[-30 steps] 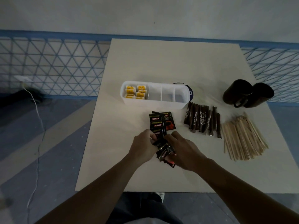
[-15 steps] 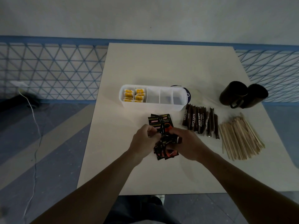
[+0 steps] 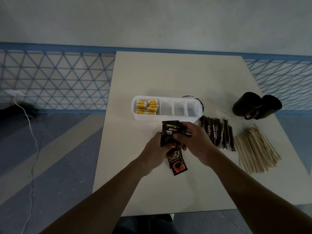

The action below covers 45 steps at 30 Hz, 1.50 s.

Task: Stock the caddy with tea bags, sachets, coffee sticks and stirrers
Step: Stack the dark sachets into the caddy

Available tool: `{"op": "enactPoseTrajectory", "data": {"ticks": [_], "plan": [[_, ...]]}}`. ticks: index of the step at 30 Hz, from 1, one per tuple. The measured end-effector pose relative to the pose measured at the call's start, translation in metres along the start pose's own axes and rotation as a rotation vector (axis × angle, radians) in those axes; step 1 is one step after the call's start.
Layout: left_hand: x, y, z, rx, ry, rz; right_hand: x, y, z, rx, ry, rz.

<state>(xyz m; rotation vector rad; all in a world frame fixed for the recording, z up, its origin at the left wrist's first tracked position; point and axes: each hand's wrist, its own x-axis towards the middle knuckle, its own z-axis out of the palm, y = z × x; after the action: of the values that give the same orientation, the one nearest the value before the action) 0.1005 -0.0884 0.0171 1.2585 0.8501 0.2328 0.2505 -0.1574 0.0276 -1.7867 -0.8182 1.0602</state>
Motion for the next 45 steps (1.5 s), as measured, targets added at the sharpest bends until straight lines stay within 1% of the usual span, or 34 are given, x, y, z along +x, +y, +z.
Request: {"op": "enactPoseTrajectory", "data": {"ticks": [4,7,13,15,18,21,23,26,31,33,35,37,41,43,45], "plan": [[0.007,0.001,-0.019,-0.037,0.010,0.005,0.007,-0.003,0.018,-0.053,-0.015,0.027],[0.011,0.001,-0.032,-0.026,0.010,0.001,0.010,-0.013,0.038,-0.099,0.012,0.046],[0.018,0.005,-0.055,-0.068,0.033,0.020,0.019,-0.024,0.065,-0.143,-0.012,-0.015],[0.021,0.006,-0.060,-0.076,0.043,0.017,0.024,-0.027,0.066,-0.168,-0.015,-0.014],[0.028,0.010,-0.065,-0.085,0.006,0.018,0.033,-0.033,0.061,-0.171,0.023,0.015],[0.034,0.020,-0.067,-0.118,-0.042,0.013,0.041,-0.041,0.050,-0.081,0.055,0.033],[0.040,0.029,-0.067,-0.113,-0.069,0.016,0.048,-0.046,0.042,-0.068,0.060,0.032],[0.055,0.044,-0.068,0.043,-0.042,0.037,0.064,-0.049,0.029,-0.103,0.079,0.021],[0.089,0.063,-0.078,0.499,0.203,0.118,0.109,-0.042,0.002,-0.228,0.173,0.040],[0.101,0.065,-0.082,0.631,0.250,0.198,0.123,-0.039,-0.006,-0.243,0.183,0.052],[0.111,0.067,-0.084,0.726,0.247,0.247,0.134,-0.037,-0.011,-0.298,0.174,0.040],[0.120,0.070,-0.084,0.796,0.208,0.238,0.143,-0.037,-0.014,-0.379,0.147,0.022],[0.133,0.074,-0.080,0.940,0.112,0.197,0.156,-0.037,-0.015,-0.441,0.095,0.038],[0.138,0.075,-0.076,0.956,0.114,0.162,0.159,-0.037,-0.015,-0.474,0.058,0.034],[0.143,0.075,-0.073,0.965,0.151,0.167,0.162,-0.034,-0.013,-0.502,0.022,0.033]]}}
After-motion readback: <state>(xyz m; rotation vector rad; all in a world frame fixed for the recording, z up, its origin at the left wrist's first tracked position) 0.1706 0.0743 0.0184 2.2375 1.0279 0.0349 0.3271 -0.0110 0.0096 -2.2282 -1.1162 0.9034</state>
